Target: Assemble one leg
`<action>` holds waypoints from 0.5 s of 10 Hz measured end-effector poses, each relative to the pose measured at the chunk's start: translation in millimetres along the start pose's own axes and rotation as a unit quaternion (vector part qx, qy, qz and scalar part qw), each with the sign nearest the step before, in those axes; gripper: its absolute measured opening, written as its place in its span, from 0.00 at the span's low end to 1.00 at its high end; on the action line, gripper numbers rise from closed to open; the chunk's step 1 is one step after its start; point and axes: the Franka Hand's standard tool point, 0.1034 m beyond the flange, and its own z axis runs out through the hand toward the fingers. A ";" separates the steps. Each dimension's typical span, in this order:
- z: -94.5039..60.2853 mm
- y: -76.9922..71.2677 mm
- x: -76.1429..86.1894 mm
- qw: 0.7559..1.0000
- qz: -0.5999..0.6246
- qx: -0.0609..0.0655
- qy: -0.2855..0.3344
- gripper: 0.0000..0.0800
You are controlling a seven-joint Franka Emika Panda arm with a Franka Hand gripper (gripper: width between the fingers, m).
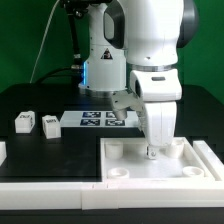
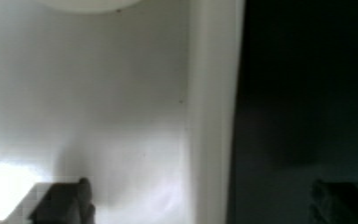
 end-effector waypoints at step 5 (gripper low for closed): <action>-27.0 -9.7 1.3 0.999 0.033 -0.014 -0.008 0.81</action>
Offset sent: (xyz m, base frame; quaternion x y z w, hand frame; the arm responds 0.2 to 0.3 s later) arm -0.0123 -0.0070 0.0326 -0.0243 -0.0156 0.0313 0.9991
